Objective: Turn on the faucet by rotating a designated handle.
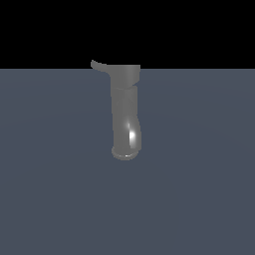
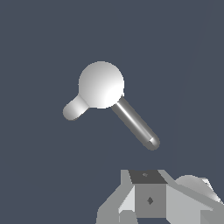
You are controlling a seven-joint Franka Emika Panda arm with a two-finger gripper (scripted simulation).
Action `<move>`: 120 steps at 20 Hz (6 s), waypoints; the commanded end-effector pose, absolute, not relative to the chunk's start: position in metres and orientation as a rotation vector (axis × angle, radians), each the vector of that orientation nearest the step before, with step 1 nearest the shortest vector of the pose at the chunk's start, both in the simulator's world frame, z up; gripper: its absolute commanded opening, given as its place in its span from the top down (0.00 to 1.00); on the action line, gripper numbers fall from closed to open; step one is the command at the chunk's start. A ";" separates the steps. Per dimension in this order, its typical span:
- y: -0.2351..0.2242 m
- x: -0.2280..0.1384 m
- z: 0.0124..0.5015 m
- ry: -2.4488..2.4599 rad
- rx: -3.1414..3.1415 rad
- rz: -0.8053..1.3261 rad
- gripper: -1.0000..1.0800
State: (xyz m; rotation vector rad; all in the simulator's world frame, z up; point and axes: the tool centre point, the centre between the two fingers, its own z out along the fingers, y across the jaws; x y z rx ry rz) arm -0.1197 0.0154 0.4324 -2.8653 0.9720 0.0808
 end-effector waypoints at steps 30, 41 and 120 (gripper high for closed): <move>0.068 0.007 0.322 1.986 -2.408 0.045 1.00; 0.079 0.024 0.299 2.139 -2.299 0.004 1.00; -0.022 -0.086 0.298 2.119 -2.320 0.001 1.00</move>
